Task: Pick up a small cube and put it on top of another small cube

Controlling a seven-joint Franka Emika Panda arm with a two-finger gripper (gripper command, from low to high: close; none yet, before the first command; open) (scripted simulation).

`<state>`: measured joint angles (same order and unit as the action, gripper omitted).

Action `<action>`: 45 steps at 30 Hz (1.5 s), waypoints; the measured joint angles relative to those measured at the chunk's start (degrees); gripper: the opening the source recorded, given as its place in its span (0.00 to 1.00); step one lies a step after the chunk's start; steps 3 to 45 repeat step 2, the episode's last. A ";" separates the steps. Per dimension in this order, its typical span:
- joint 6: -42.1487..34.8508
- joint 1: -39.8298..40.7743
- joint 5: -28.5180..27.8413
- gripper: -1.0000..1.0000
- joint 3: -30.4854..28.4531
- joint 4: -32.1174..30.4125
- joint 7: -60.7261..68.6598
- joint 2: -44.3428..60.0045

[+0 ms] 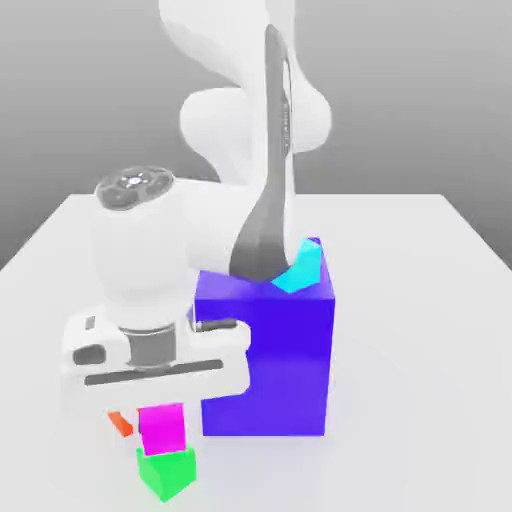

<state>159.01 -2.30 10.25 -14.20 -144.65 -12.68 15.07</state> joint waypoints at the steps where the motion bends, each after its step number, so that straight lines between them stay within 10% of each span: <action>1: 0.00 0.00 0.00 1.00 0.00 0.00 0.00 0.00; 45: 0.00 0.00 0.00 1.00 0.00 0.00 0.00 0.00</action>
